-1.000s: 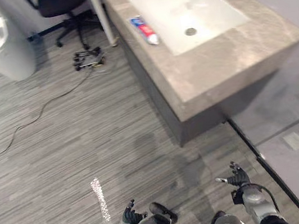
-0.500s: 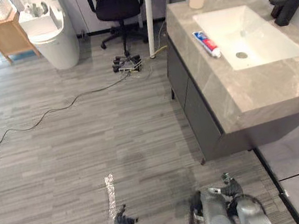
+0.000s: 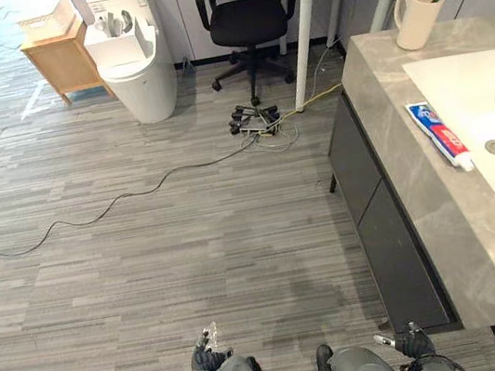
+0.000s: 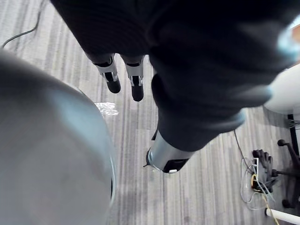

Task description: Organize washtable

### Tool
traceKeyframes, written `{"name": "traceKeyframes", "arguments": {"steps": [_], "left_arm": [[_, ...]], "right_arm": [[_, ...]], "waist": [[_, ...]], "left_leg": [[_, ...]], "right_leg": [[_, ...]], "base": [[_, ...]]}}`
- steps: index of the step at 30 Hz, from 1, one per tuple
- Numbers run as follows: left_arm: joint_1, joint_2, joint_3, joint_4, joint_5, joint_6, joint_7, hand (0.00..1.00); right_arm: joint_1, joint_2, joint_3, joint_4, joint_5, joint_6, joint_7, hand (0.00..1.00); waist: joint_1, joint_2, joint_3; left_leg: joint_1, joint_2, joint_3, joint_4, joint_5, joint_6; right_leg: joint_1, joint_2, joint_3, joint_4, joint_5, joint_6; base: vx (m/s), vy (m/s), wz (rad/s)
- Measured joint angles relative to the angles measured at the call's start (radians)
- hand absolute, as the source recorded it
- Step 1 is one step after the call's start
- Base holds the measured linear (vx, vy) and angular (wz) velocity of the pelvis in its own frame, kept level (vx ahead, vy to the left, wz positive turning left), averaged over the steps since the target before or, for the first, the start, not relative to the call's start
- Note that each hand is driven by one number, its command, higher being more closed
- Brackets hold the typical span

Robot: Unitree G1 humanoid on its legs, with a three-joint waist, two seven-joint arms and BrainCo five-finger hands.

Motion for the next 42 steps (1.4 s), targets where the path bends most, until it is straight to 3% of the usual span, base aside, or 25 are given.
{"name": "traceKeyframes", "arguments": {"steps": [1, 2, 4, 5, 7, 10, 11, 13, 15, 16, 17, 18, 20, 21, 23, 24, 25, 27, 29, 31, 33, 34, 35, 38, 42], "left_arm": [[0.001, -0.016, 0.028, 0.004, -0.007, 0.0, 0.0, 0.0], [0.0, -0.01, 0.039, 0.006, -0.007, 0.002, 0.0, 0.0], [0.006, 0.011, 0.072, 0.021, -0.008, 0.002, 0.002, 0.0], [0.006, 0.012, 0.08, 0.02, -0.01, 0.002, 0.003, 0.0], [-0.002, 0.019, 0.077, 0.021, -0.014, 0.003, 0.002, 0.0], [0.005, 0.026, 0.064, 0.03, -0.015, 0.008, 0.001, 0.0], [0.005, 0.028, 0.057, 0.044, -0.014, 0.008, 0.001, 0.0], [0.005, 0.032, 0.056, 0.062, -0.014, 0.008, 0.0, 0.0], [-0.006, 0.048, 0.045, 0.09, -0.015, 0.01, -0.004, 0.0], [-0.006, 0.053, 0.034, 0.093, -0.014, 0.012, -0.005, 0.0], [-0.015, 0.053, 0.016, 0.113, -0.014, 0.015, -0.005, 0.0], [-0.016, 0.048, 0.001, 0.114, -0.014, 0.014, -0.007, 0.0], [-0.022, 0.035, -0.023, 0.109, -0.005, 0.014, -0.009, 0.0], [-0.027, 0.028, -0.023, 0.103, -0.003, 0.013, -0.009, 0.0], [-0.032, 0.008, -0.02, 0.074, -0.002, 0.014, -0.01, 0.0], [-0.022, -0.007, -0.009, 0.042, -0.002, 0.012, -0.013, 0.0], [-0.01, -0.011, -0.005, 0.036, -0.002, 0.01, -0.017, 0.0], [-0.011, -0.008, -0.005, 0.02, -0.003, 0.01, -0.024, 0.0], [-0.02, -0.003, -0.005, 0.019, -0.007, 0.008, -0.024, 0.0], [-0.026, 0.007, -0.005, 0.021, -0.007, 0.007, -0.023, 0.0], [-0.022, 0.0, -0.003, 0.026, -0.008, 0.006, -0.018, 0.0], [-0.02, -0.009, -0.002, 0.03, -0.009, 0.005, -0.017, 0.0], [-0.009, 0.016, 0.003, 0.042, -0.02, 0.003, -0.002, 0.0], [-0.018, 0.031, 0.02, 0.048, -0.019, 0.002, -0.002, 0.0], [-0.022, 0.037, 0.024, 0.091, -0.017, 0.002, -0.003, 0.0]], "right_arm": [[0.002, 0.001, -0.004, 0.0, 0.001, 0.0, 0.001, 0.0], [0.007, 0.013, -0.003, -0.001, 0.001, 0.001, -0.001, 0.0], [0.031, 0.047, -0.001, 0.002, 0.001, 0.001, 0.001, 0.0], [0.033, 0.052, -0.001, 0.003, -0.002, 0.001, 0.001, 0.0], [0.037, 0.054, 0.003, -0.001, -0.01, 0.0, 0.008, 0.0], [0.042, 0.055, 0.001, -0.012, -0.01, -0.001, 0.004, 0.0], [0.041, 0.055, 0.003, -0.017, -0.011, -0.004, 0.005, 0.0], [0.024, 0.049, 0.003, 0.011, -0.012, -0.009, 0.006, 0.0], [-0.019, 0.041, 0.001, 0.074, -0.019, -0.005, 0.008, 0.0], [-0.026, 0.041, -0.002, 0.087, -0.022, -0.004, 0.008, 0.0], [-0.046, 0.019, -0.004, 0.108, -0.039, 0.001, 0.015, 0.0], [-0.055, 0.011, -0.005, 0.112, -0.051, 0.001, 0.022, 0.0], [-0.055, 0.012, -0.03, 0.107, -0.051, 0.004, 0.027, 0.0], [-0.051, 0.02, -0.045, 0.105, -0.051, 0.004, 0.027, 0.0], [-0.036, 0.013, -0.041, 0.083, -0.052, 0.006, 0.027, 0.0], [-0.032, 0.001, -0.039, 0.067, -0.051, 0.012, 0.027, 0.0], [-0.032, -0.002, -0.039, 0.056, -0.051, 0.018, 0.025, 0.0], [-0.033, 0.001, -0.039, 0.057, -0.049, 0.022, 0.023, 0.0], [-0.034, 0.003, -0.041, 0.06, -0.047, 0.022, 0.02, 0.0], [-0.035, 0.007, -0.041, 0.064, -0.046, 0.023, 0.018, 0.0], [-0.033, -0.003, -0.042, 0.063, -0.047, 0.022, 0.018, 0.0], [-0.036, -0.007, -0.041, 0.064, -0.047, 0.022, 0.017, 0.0], [-0.028, 0.014, -0.033, 0.063, -0.048, 0.02, 0.007, 0.0], [-0.02, 0.045, -0.022, 0.061, -0.049, 0.02, 0.0, 0.0], [-0.042, 0.049, -0.021, 0.06, -0.051, 0.016, 0.005, 0.0]], "waist": [[0.002, 0.016, -0.008], [0.002, -0.002, -0.016], [-0.001, -0.049, -0.038], [0.008, -0.057, -0.041], [0.038, -0.076, -0.034], [0.03, -0.079, -0.032], [0.015, -0.078, -0.032], [0.01, -0.078, -0.033], [-0.007, -0.093, -0.036], [-0.01, -0.096, -0.036], [-0.011, -0.072, -0.033], [-0.01, -0.054, -0.028], [-0.01, -0.042, -0.022], [-0.013, -0.043, -0.022], [-0.01, -0.022, -0.019], [-0.008, 0.006, -0.021], [0.0, 0.008, -0.02], [0.002, 0.007, -0.02], [0.015, 0.0, -0.018], [0.024, -0.011, -0.019], [0.044, 0.0, -0.026], [0.048, 0.008, -0.027], [0.036, -0.018, -0.045], [0.048, -0.065, -0.062], [0.046, -0.066, -0.066]], "left_leg": [[0.002, 0.012, -0.008, 0.007, 0.096, 0.04], [0.012, 0.007, 0.014, 0.004, 0.081, 0.036], [0.045, -0.019, 0.095, -0.003, 0.035, 0.064], [0.056, -0.018, 0.119, -0.002, 0.021, 0.067], [0.134, -0.01, 0.231, -0.014, -0.019, 0.074], [0.22, 0.001, 0.315, -0.039, -0.05, 0.071], [0.27, 0.001, 0.357, -0.084, -0.055, 0.063], [0.308, -0.006, 0.392, -0.142, -0.048, 0.048], [0.347, -0.043, 0.415, -0.217, -0.033, 0.022], [0.357, -0.052, 0.414, -0.228, -0.033, 0.014], [0.383, -0.051, 0.402, -0.261, -0.018, -0.003], [0.403, -0.054, 0.386, -0.296, 0.003, -0.009], [0.447, -0.05, 0.354, -0.299, 0.019, -0.033], [0.439, -0.029, 0.322, -0.197, 0.02, -0.035], [0.347, 0.054, 0.269, 0.108, 0.032, -0.054], [0.272, 0.121, 0.244, 0.313, 0.106, -0.059], [0.216, 0.177, 0.24, 0.463, 0.097, -0.054], [0.152, 0.202, 0.254, 0.541, 0.032, -0.032], [0.108, 0.2, 0.253, 0.455, -0.001, 0.001], [0.075, 0.155, 0.193, 0.254, -0.004, 0.005], [0.093, 0.055, -0.013, -0.118, 0.028, -0.03], [0.108, 0.037, -0.052, -0.138, 0.1, -0.061], [0.13, -0.001, -0.04, -0.15, 0.091, -0.044], [0.131, -0.02, 0.028, -0.069, 0.029, -0.01], [0.198, -0.02, 0.17, -0.073, -0.019, 0.013]], "right_leg": [[-0.001, 0.002, 0.024, 0.026, -0.035, 0.031], [-0.001, -0.01, 0.036, 0.031, -0.042, 0.041], [-0.01, -0.052, 0.081, 0.031, -0.054, 0.061], [-0.02, -0.061, 0.077, 0.048, -0.054, 0.061], [-0.097, -0.114, -0.008, 0.222, -0.043, 0.063], [-0.187, -0.196, -0.192, 0.418, -0.026, 0.038], [-0.206, -0.224, -0.302, 0.421, -0.03, 0.039], [-0.219, -0.23, -0.401, 0.326, -0.028, 0.035], [-0.226, -0.215, -0.513, 0.061, 0.034, 0.031], [-0.221, -0.208, -0.509, 0.021, 0.115, -0.016], [-0.194, -0.173, -0.505, -0.004, 0.14, -0.083], [-0.198, -0.164, -0.495, 0.016, 0.114, -0.102], [-0.188, -0.172, -0.488, 0.096, 0.04, -0.094], [-0.152, -0.175, -0.501, 0.112, 0.004, -0.079], [-0.079, -0.146, -0.503, 0.081, -0.014, -0.073], [-0.038, -0.108, -0.485, 0.05, -0.022, -0.073], [-0.007, -0.088, -0.452, 0.034, -0.036, -0.073], [0.026, -0.083, -0.397, 0.019, -0.051, -0.071], [0.054, -0.09, -0.339, -0.001, -0.045, -0.053], [0.063, -0.112, -0.278, -0.001, -0.044, -0.022], [0.045, -0.125, -0.174, 0.011, -0.051, 0.045], [0.041, -0.122, -0.145, 0.019, -0.053, 0.062], [0.052, -0.136, -0.095, -0.018, -0.025, 0.093], [0.072, -0.16, -0.048, -0.078, -0.002, 0.114], [-0.004, -0.196, -0.011, 0.015, 0.012, 0.113]], "base": [[0.18, 0.343, -0.76], [0.17, 0.315, -0.64], [0.15, 0.227, -0.66], [0.13, 0.211, -1.1], [0.09, 0.174, -1.36], [0.09, 0.09, -0.96], [0.11, 0.019, -0.68], [0.19, -0.002, -0.64], [0.34, -0.045, -0.5], [0.4, -0.067, -0.35], [0.39, -0.026, -0.37], [0.47, -0.022, -0.37], [0.36, -0.046, -0.08], [0.33, -0.153, 0.13], [0.3, -0.118, -0.05], [0.26, 0.038, -0.59], [0.25, 0.072, -0.74], [0.26, 0.129, -0.76], [0.23, 0.147, -0.91], [0.19, 0.218, -0.94], [0.18, 0.406, -1.17], [0.21, 0.451, -1.18], [0.22, 0.297, -0.76], [0.21, 0.262, -0.66], [0.14, 0.174, -0.96]]}}
